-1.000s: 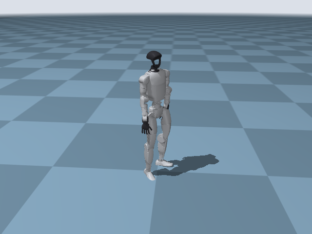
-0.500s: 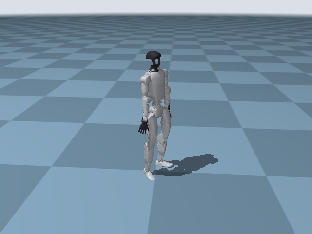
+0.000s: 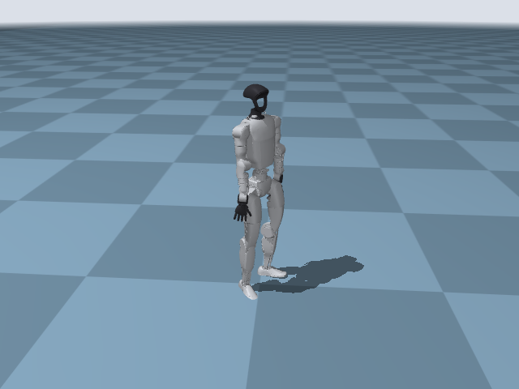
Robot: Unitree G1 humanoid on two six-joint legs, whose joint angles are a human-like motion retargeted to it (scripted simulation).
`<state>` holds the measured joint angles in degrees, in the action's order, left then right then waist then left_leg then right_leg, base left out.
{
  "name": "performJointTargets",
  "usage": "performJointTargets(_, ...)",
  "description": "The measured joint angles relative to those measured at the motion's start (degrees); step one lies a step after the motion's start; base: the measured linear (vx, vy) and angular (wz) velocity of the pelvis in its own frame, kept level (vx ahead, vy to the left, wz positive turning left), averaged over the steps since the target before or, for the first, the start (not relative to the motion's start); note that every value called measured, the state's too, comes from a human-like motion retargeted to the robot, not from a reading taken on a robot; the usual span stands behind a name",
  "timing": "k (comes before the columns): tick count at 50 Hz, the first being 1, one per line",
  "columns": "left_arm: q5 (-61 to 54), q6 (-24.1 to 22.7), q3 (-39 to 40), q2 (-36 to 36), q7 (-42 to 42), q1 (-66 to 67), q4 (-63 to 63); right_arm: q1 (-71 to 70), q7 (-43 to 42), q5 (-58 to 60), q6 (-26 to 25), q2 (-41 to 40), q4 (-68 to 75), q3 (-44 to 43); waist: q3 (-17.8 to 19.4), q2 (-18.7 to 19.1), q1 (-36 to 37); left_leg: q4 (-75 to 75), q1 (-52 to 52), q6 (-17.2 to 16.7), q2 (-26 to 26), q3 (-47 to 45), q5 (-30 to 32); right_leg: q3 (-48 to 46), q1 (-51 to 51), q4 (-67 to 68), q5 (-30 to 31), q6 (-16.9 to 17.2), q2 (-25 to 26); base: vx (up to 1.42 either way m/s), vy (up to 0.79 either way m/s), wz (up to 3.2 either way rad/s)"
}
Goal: In place motions
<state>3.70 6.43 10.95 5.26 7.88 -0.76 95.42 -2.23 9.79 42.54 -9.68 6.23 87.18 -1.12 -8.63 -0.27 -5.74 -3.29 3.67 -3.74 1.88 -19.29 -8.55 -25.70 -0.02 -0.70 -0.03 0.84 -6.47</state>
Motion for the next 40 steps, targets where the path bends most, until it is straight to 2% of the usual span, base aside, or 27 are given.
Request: performJointTargets(40, 0.2, 0.1, -0.5, -0.2, 0.0, -0.2, -0.1, 0.3, 0.1, -0.3, -0.2, -0.2, 0.8, 0.0, -0.4, 0.3, 0.2, 0.0, 0.1, 0.0, -0.1, 0.3, 0.0, -0.3, 0.0, 0.0, -0.1, 0.0, -0.1, 0.0, 0.0, 0.0)
